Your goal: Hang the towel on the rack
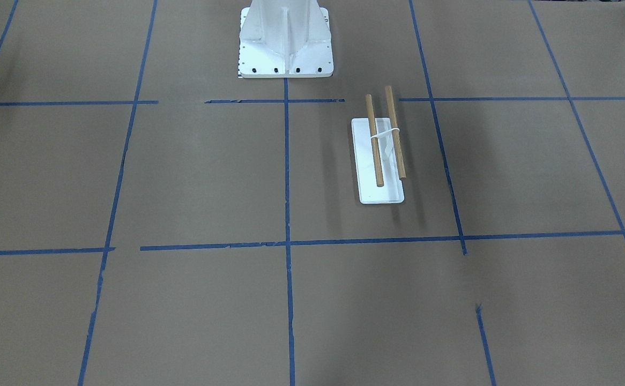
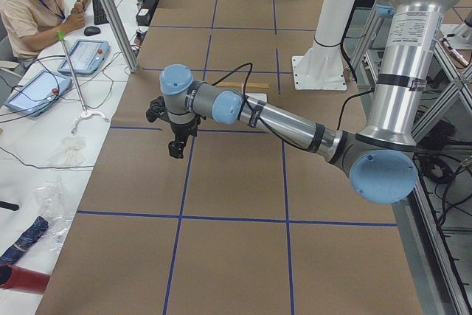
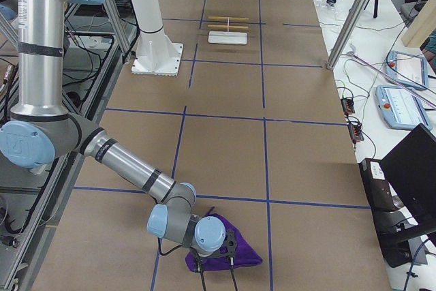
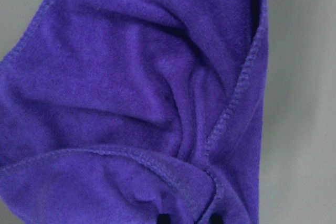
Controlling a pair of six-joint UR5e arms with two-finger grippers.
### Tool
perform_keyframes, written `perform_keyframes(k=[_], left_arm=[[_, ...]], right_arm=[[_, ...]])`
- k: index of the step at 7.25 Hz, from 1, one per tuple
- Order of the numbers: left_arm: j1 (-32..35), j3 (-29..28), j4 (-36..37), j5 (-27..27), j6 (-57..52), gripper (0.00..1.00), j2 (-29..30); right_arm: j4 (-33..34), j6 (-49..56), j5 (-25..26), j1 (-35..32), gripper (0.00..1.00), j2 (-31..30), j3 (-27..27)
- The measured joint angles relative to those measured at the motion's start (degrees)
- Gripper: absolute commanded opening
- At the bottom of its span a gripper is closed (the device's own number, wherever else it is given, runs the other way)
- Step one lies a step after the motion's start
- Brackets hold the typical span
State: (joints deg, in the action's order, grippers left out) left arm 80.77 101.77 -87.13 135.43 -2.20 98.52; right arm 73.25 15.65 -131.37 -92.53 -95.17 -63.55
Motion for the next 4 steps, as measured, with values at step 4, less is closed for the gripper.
perform_keyframes(k=[4], left_arm=[[0.0, 0.01, 0.03, 0.17, 0.0, 1.0, 0.23]], right_arm=[[0.12, 0.34, 0.42, -3.89, 0.0, 1.5, -2.02]])
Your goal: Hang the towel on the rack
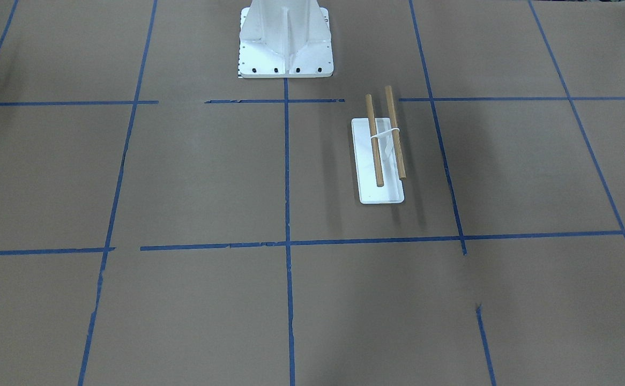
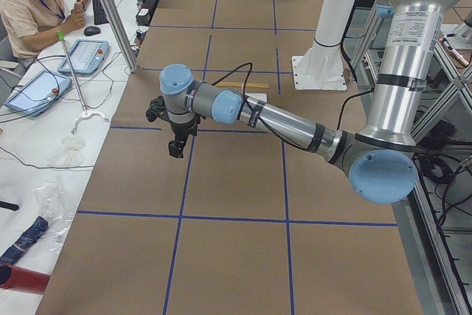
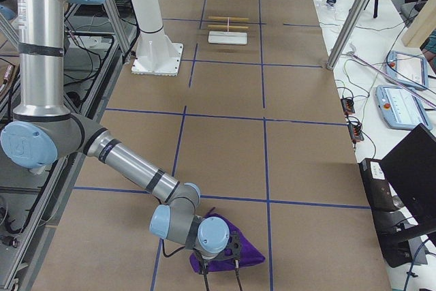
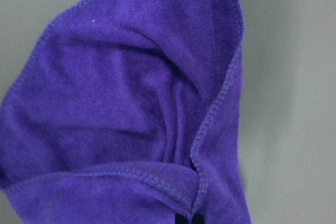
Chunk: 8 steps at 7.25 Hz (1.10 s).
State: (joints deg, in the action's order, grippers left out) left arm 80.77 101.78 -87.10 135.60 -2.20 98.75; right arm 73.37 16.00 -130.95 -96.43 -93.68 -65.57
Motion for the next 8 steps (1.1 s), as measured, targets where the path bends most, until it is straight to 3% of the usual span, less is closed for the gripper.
perform_keyframes(k=[2, 4, 6, 8], left_arm=[[-0.05, 0.16, 0.04, -0.01, 0.16, 1.0, 0.42], [-0.33, -0.12, 0.01, -0.17, 6.23, 1.0, 2.78], [-3.59, -1.62, -0.21, -0.35, 20.96, 1.0, 8.62], [-7.35, -3.23, -2.59, -0.15, 32.7, 1.0, 14.14]], right_arm=[[0.66, -2.53, -3.0, -2.85, 0.0, 0.32, -8.76], [0.86, -15.17, -9.5, -2.04, 0.0, 0.58, -19.12], [0.91, -34.41, -13.13, 5.54, 0.0, 4.82, -29.27], [0.95, -52.98, -14.94, 14.3, 0.0, 14.21, -34.54]])
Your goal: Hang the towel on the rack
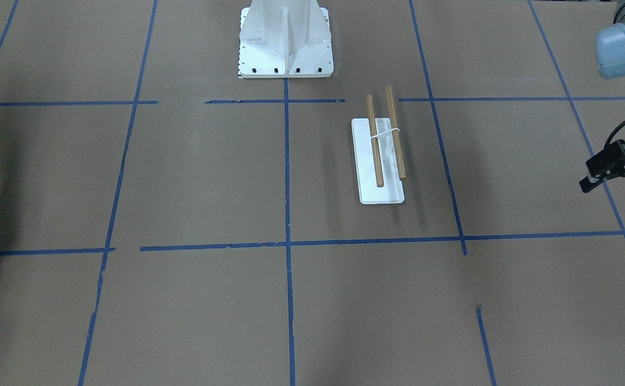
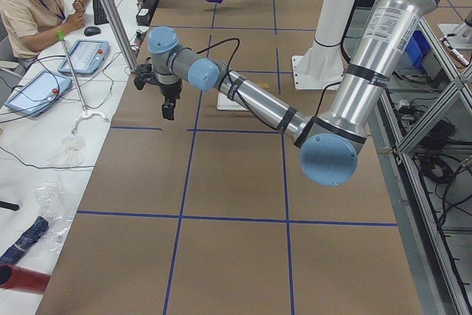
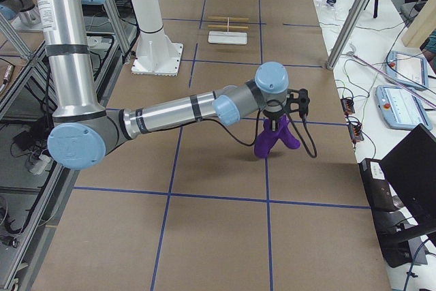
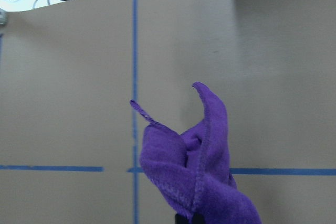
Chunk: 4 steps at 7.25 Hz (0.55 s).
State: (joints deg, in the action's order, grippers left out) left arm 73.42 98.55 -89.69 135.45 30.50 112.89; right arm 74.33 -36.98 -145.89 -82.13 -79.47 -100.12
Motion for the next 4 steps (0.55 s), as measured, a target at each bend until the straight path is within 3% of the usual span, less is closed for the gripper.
perform_keyframes(k=[2, 4], left_arm=[[-4.18, -2.44, -11.01, 0.09, 8.38, 1.0, 1.63], [-9.83, -4.74, -20.24, 0.17, 17.62, 1.0, 2.5]], right_arm=[[-0.09, -16.76, -0.35, 8.5, 0.0, 11.08, -1.07], [-0.12, -26.09, 0.64, 15.54, 0.0, 18.98, -0.86]])
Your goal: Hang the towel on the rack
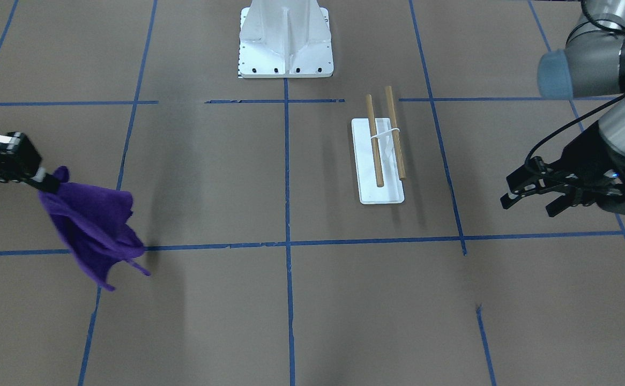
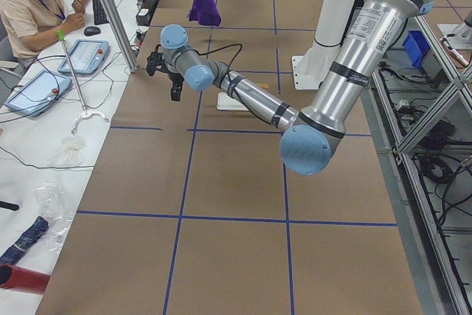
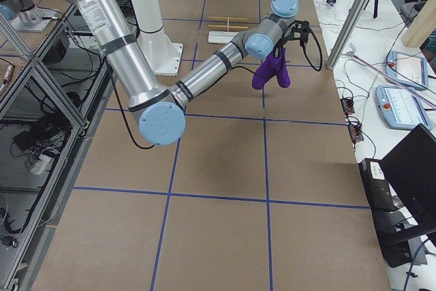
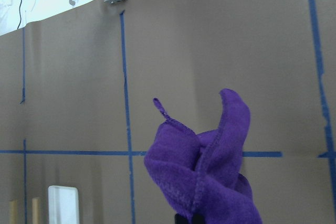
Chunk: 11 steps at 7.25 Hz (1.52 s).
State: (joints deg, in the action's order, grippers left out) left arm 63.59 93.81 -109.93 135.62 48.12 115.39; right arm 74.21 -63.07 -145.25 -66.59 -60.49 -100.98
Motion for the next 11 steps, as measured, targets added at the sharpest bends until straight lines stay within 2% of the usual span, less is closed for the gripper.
perform_keyframes(k=[1, 3, 5, 6, 10, 11], left_arm=[[-3.44, -0.16, -1.88, 0.0, 7.52, 0.96, 1.55], [-8.69, -1.61, -4.86, -0.09, 28.56, 0.94, 7.1], [-11.41, -5.05, -5.95, -0.13, 41.54, 0.89, 12.31], [-11.94, -6.75, -6.07, -0.04, 45.68, 0.85, 14.01], [-14.23, -7.99, -6.23, 0.08, 58.68, 0.63, 18.64], [-15.22, -7.86, -6.41, 0.08, 59.41, 0.47, 18.83]], right_arm=[[-0.04, -3.52, 1.46, 3.08, 0.0, 2.95, 0.12], [-0.21, -9.65, 8.89, 10.86, 0.0, 8.49, 0.47], [-0.5, -13.53, 16.05, 17.42, 0.0, 11.98, 0.34], [-0.56, -14.34, 17.66, 19.32, 0.0, 12.65, -0.26], [-0.59, -16.46, 21.68, 23.12, 0.0, 13.09, -3.27], [-0.57, -16.5, 21.92, 23.21, 0.0, 13.11, -3.47]])
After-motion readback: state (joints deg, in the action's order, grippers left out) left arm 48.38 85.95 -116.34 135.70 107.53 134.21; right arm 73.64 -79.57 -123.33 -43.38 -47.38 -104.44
